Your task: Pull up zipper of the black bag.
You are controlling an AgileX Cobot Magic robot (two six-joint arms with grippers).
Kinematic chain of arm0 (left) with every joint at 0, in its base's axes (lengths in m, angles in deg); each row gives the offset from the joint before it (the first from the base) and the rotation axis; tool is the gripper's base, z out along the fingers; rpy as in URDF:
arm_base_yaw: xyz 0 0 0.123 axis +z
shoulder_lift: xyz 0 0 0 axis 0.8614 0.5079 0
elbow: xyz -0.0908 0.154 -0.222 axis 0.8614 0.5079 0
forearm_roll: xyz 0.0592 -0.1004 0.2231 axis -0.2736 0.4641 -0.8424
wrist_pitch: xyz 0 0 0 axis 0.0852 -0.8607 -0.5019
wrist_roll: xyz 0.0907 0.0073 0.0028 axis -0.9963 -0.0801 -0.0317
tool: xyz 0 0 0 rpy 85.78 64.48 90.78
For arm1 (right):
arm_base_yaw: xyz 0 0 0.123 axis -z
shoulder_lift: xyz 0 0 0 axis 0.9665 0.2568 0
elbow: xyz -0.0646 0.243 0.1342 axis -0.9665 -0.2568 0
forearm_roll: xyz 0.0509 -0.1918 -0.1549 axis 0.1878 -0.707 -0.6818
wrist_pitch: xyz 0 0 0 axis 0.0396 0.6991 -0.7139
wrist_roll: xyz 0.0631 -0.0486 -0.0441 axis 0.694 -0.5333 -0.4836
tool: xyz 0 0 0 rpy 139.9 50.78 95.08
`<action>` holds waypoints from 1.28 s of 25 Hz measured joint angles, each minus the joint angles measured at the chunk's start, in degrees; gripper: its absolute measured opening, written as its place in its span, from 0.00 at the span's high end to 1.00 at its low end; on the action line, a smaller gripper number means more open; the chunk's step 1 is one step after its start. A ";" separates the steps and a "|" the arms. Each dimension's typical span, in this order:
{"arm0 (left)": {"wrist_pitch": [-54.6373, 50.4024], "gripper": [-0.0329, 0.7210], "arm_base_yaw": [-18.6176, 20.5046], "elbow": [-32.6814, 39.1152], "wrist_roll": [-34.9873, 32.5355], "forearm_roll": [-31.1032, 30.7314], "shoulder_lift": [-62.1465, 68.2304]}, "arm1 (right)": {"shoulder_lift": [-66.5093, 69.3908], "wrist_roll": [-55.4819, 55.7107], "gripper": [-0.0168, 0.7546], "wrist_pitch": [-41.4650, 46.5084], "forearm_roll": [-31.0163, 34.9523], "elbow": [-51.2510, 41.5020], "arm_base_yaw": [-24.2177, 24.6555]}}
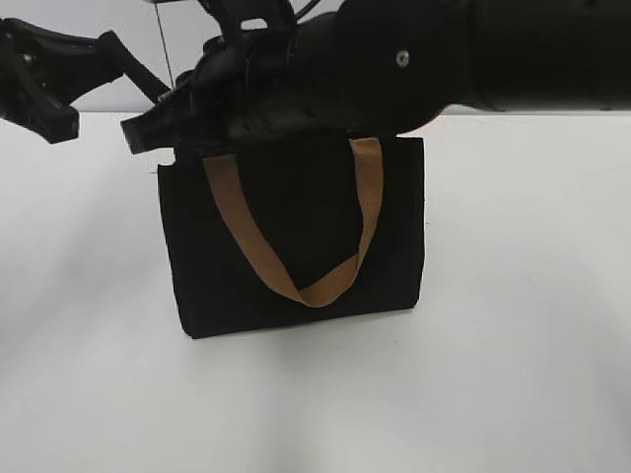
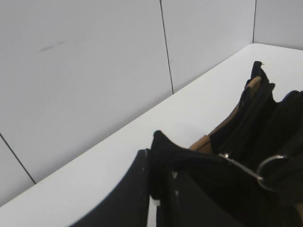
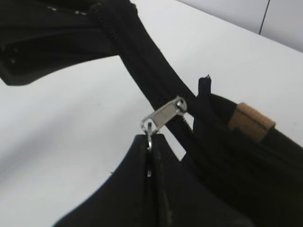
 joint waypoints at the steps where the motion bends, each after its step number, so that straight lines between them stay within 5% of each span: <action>1: -0.84 0.93 0.00 0.00 1.70 -1.00 -0.15 | 0.01 0.00 1.00 1.89 0.06 0.00 0.31; 9: -8.02 0.93 -0.10 0.00 25.25 -16.36 -3.57 | -0.45 0.07 1.00 7.04 0.93 0.00 3.20; 13: -8.53 0.93 -0.10 0.00 43.35 -29.95 -3.76 | -0.86 -0.04 1.00 7.36 1.43 0.00 4.27; 16: -8.57 0.93 0.02 0.00 54.37 -33.44 -3.83 | -0.86 -0.38 1.00 8.59 1.67 0.00 4.50; 32: -7.88 0.93 1.33 0.00 58.20 -34.57 -3.86 | -8.20 -7.53 1.00 30.19 -0.68 0.11 17.01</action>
